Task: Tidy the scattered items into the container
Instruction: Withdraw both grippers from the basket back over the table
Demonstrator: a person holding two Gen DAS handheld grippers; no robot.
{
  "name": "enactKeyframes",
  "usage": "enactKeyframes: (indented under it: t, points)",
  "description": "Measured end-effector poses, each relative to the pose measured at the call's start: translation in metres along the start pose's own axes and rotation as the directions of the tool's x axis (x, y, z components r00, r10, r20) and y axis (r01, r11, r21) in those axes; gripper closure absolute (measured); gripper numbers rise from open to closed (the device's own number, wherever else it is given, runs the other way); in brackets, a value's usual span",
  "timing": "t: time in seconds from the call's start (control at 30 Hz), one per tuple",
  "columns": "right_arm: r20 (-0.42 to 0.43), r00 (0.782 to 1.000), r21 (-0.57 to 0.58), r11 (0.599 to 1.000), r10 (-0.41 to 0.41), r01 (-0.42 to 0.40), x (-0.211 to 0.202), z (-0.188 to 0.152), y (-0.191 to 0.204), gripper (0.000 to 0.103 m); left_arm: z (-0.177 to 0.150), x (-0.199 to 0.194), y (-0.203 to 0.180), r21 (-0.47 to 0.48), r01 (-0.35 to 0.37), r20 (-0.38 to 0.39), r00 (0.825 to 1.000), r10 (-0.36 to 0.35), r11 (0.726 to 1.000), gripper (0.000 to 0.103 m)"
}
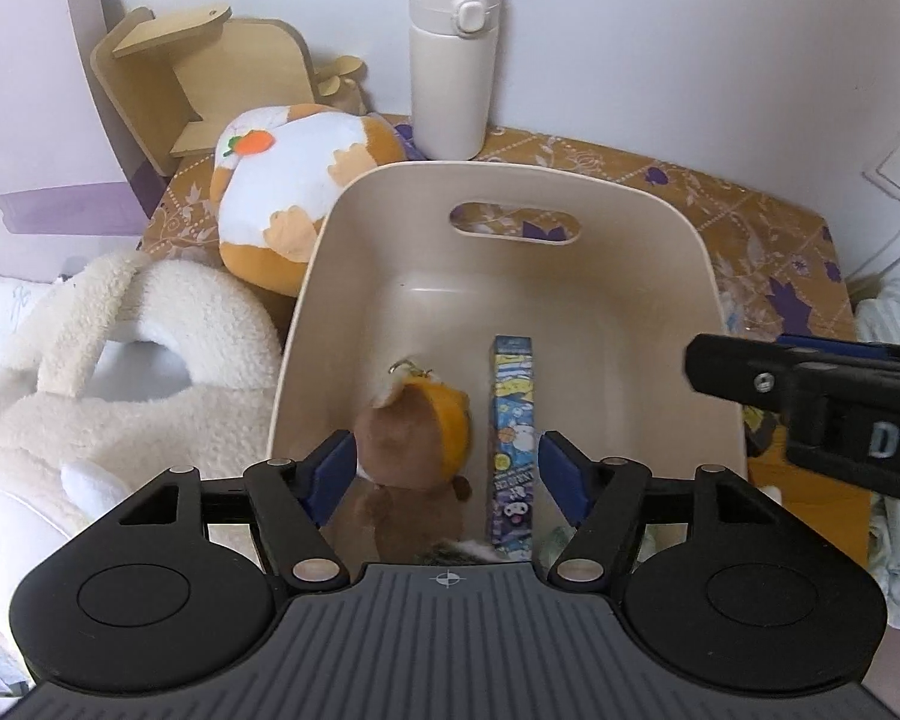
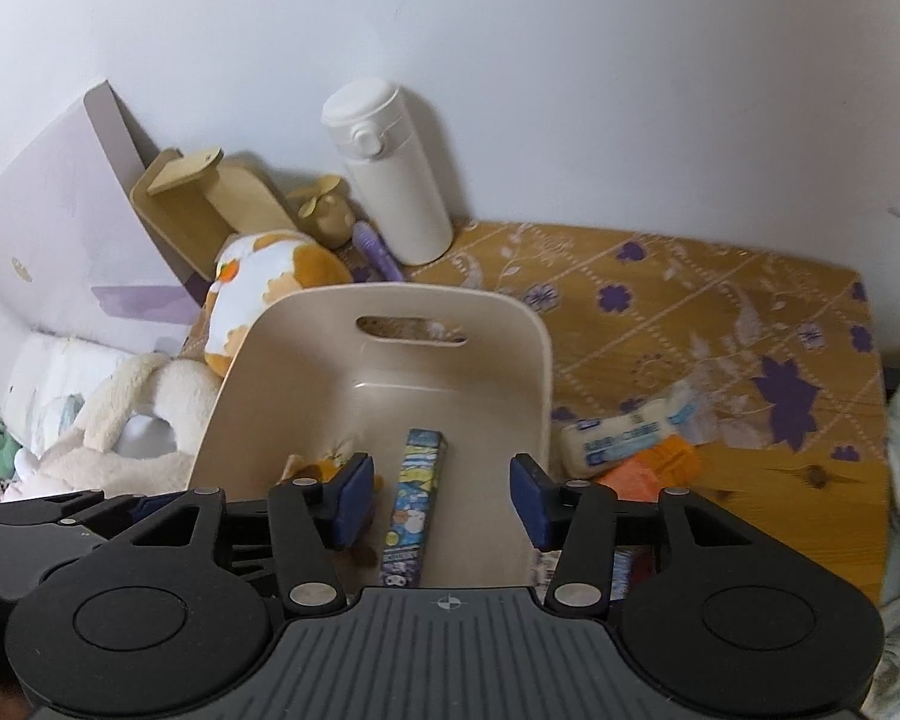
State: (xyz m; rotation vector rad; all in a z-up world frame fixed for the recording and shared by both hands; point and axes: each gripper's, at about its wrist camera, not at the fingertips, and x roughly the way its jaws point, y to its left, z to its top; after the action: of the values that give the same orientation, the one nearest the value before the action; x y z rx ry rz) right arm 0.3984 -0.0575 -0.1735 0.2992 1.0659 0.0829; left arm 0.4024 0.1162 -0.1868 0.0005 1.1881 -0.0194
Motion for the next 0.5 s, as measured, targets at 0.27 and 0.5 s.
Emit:
enactKeyframes:
  t: [0.27,0.5]
  points:
    - [0.043,0.999,0.019,1.000,-0.021,0.021,-0.039,-0.015,-0.029,0.041,-0.012,-0.022,-0.027,0.034,0.022,0.027,0.999,-0.023,0.999,0.034]
    - [0.037,0.997,0.051,0.997,-0.066,0.064,-0.061,-0.038,-0.066,0.039,-0.024,-0.034,-0.054,0.061,0.052,0.033,0.998,-0.054,0.997,0.034]
